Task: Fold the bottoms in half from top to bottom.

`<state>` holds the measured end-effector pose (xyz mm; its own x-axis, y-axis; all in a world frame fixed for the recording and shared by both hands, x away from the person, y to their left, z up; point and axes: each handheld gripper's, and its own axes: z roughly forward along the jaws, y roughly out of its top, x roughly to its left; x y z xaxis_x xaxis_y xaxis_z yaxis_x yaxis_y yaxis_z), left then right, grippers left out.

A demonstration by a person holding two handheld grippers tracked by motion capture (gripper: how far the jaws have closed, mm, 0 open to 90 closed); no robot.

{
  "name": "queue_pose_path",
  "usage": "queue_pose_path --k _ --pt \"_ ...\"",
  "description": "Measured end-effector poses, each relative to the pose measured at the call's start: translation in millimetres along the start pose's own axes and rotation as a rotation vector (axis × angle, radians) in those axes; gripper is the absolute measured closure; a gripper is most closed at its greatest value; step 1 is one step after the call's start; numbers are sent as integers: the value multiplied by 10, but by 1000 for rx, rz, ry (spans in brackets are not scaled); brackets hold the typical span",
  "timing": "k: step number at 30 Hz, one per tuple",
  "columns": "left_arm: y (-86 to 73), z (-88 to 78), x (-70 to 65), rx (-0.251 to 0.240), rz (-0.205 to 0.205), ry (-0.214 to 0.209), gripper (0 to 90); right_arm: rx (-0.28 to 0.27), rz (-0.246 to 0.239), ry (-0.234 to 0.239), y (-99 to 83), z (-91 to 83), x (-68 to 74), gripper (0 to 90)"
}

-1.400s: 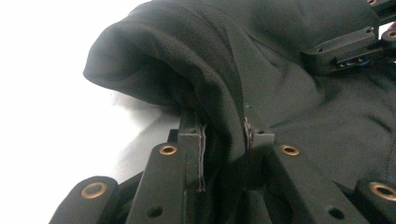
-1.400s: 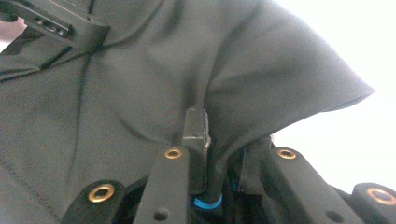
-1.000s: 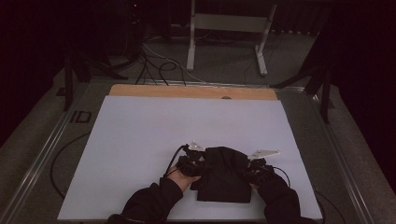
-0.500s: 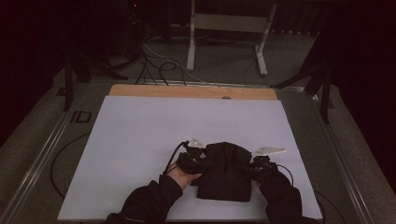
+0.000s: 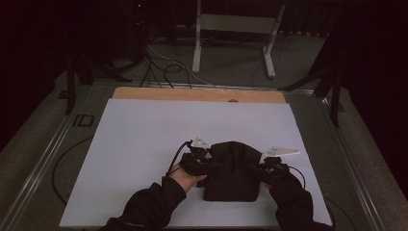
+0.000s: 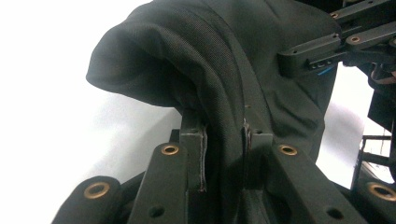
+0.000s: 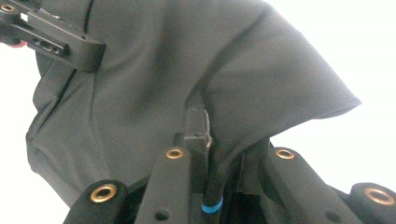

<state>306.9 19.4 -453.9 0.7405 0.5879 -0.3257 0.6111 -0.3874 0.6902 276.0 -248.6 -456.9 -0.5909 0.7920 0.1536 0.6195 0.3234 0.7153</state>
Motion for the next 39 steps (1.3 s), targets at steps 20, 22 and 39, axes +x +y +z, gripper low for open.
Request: queue_pose_path --k 20,22,39 --pt "188 -298 74 -45 15 14 757 -57 -32 5 334 -94 50 784" --pt "199 -327 89 -51 17 18 757 -62 -40 7 368 -93 57 784" --pt "230 -632 287 -81 -2 54 757 -79 -87 35 703 68 189 783"
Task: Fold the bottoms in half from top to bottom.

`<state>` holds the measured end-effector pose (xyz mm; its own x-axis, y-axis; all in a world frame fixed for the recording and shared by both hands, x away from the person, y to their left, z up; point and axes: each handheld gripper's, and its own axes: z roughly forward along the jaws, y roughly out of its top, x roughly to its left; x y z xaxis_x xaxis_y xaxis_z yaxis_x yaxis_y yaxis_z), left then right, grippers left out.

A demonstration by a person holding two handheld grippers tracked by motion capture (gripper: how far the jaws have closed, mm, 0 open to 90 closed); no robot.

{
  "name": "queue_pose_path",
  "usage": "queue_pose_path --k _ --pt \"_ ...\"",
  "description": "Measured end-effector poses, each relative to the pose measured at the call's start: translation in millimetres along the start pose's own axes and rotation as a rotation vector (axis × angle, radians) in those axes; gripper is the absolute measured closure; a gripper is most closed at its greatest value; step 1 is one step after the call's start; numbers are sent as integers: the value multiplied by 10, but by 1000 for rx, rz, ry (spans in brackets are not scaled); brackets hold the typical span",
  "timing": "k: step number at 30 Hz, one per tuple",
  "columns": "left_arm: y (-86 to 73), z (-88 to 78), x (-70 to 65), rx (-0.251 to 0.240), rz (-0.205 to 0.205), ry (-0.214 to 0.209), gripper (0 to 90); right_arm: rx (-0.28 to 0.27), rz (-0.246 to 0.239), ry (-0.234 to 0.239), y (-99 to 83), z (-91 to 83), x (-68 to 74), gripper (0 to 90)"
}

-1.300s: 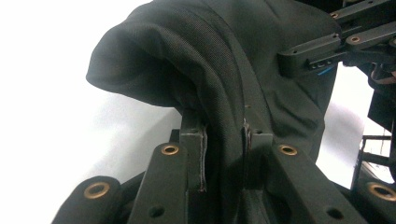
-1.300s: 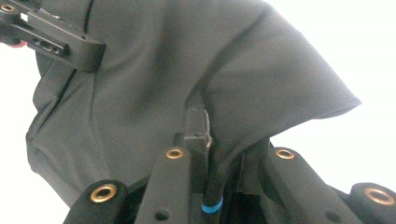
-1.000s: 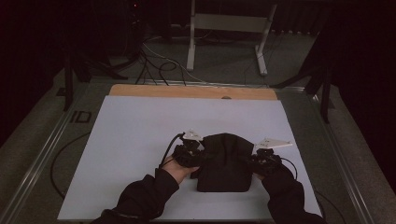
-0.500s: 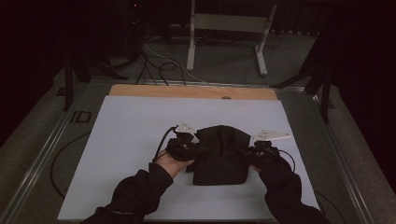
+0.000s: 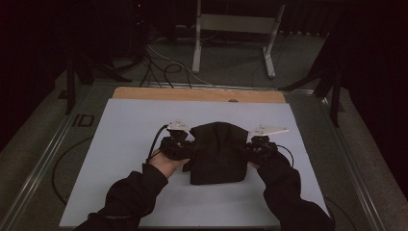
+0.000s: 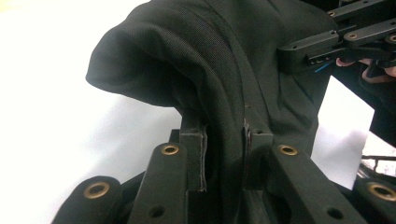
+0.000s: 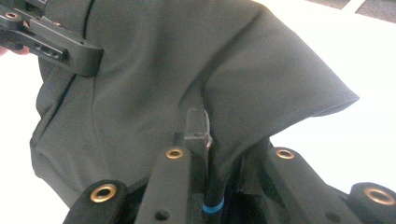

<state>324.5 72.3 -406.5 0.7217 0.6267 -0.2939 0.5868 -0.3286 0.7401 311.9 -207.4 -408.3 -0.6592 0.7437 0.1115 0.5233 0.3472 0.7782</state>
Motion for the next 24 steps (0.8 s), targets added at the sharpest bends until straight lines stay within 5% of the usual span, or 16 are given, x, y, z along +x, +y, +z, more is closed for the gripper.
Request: queue_pose_path --k 24 --pt "101 -450 390 -29 -16 87 757 -15 -59 29 598 359 223 783"
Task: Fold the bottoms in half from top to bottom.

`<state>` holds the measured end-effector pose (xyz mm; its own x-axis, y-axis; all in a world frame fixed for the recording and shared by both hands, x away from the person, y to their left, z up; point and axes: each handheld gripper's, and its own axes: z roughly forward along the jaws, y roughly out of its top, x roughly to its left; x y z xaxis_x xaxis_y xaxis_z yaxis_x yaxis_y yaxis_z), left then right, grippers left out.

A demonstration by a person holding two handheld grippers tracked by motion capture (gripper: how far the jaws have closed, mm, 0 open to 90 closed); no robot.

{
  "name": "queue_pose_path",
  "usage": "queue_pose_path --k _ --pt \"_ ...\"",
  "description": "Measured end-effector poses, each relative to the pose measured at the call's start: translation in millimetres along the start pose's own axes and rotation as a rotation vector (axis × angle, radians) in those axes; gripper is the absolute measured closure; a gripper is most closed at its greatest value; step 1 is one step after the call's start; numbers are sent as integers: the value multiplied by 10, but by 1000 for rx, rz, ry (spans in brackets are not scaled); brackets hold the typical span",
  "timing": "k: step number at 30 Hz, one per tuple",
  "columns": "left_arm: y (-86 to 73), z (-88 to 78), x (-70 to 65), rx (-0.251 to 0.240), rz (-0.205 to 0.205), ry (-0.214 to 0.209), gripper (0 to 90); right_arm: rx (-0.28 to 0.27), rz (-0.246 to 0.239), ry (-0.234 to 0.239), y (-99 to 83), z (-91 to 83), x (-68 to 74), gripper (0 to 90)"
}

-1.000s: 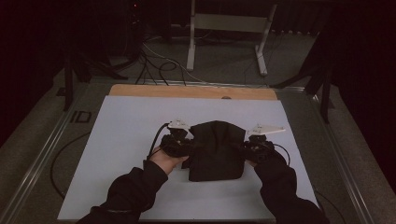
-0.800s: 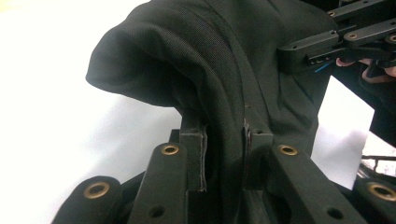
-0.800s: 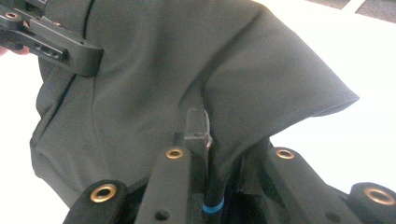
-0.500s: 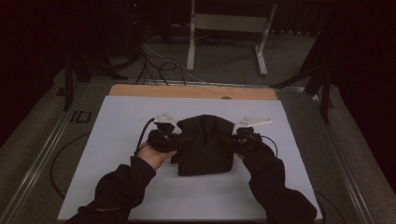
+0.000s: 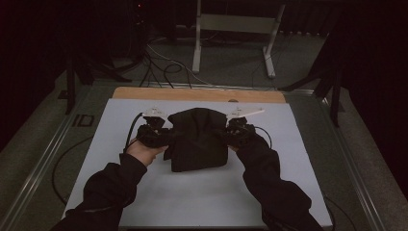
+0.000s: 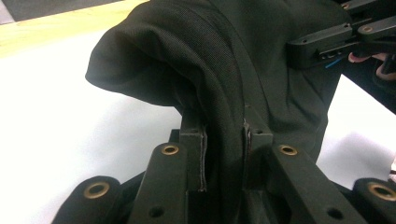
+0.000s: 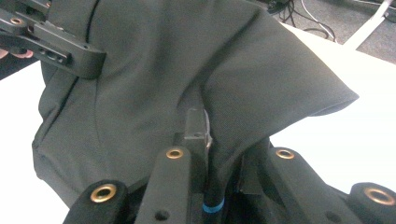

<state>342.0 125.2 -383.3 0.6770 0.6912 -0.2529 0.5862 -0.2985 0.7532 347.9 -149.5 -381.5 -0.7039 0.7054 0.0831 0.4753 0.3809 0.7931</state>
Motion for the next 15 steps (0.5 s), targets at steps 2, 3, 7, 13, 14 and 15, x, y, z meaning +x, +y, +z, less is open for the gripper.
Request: queue_pose_path --k 2,3,7,13,14,15 --pt "13 -10 48 0 -2 4 757 0 -4 -2 25 19 3 783" --pt "18 -12 66 7 3 6 757 3 -3 -3 52 40 7 784" --pt "22 -8 167 8 -18 14 757 9 -8 -4 110 105 11 783" --pt "-10 60 294 17 -29 16 756 24 -6 -4 130 238 -8 783" --pt "-17 77 316 19 -33 8 756 25 -5 -2 123 259 -14 783" --pt "-29 98 342 19 -31 3 756 28 4 -1 117 281 -18 783"
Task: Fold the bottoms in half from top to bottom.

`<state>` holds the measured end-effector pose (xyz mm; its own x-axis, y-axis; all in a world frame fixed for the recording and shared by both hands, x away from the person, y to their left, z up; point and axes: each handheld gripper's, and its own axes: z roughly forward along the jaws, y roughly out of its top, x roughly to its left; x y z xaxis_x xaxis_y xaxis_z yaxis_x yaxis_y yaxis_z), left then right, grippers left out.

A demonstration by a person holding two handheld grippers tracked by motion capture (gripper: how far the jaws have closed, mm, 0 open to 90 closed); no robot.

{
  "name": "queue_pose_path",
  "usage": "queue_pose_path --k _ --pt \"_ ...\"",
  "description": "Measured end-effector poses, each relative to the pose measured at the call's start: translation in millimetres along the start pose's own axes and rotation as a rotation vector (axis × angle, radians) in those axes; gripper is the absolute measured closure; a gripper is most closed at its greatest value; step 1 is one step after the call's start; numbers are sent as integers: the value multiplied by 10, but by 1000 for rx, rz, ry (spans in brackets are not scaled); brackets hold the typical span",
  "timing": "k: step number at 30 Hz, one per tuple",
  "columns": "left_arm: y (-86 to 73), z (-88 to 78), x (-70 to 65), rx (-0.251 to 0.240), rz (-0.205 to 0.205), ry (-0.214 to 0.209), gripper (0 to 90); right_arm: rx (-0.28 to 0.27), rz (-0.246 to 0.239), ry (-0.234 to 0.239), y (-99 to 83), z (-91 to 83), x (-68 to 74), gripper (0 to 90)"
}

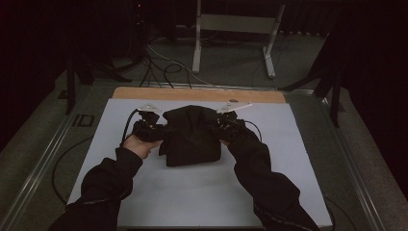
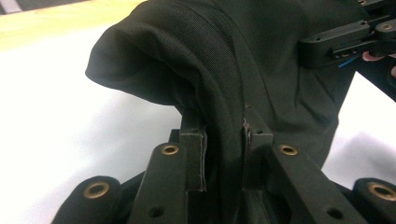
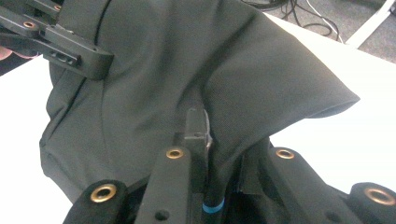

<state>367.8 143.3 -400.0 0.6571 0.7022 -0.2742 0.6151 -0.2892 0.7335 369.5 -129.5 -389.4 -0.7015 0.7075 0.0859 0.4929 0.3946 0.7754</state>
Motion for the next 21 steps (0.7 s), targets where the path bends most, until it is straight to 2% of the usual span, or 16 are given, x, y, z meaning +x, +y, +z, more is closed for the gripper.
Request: queue_pose_path --k 3,7,9,21 --pt "-18 64 52 8 -14 -4 756 9 9 -2 -26 67 -29 783" --pt "-37 153 91 23 -7 -12 756 24 17 -8 -75 142 -72 783" --pt "-53 205 113 26 -16 -15 755 30 36 -5 -101 175 -94 783" --pt "-197 530 284 63 -57 -30 754 90 72 -23 -276 437 -221 782"
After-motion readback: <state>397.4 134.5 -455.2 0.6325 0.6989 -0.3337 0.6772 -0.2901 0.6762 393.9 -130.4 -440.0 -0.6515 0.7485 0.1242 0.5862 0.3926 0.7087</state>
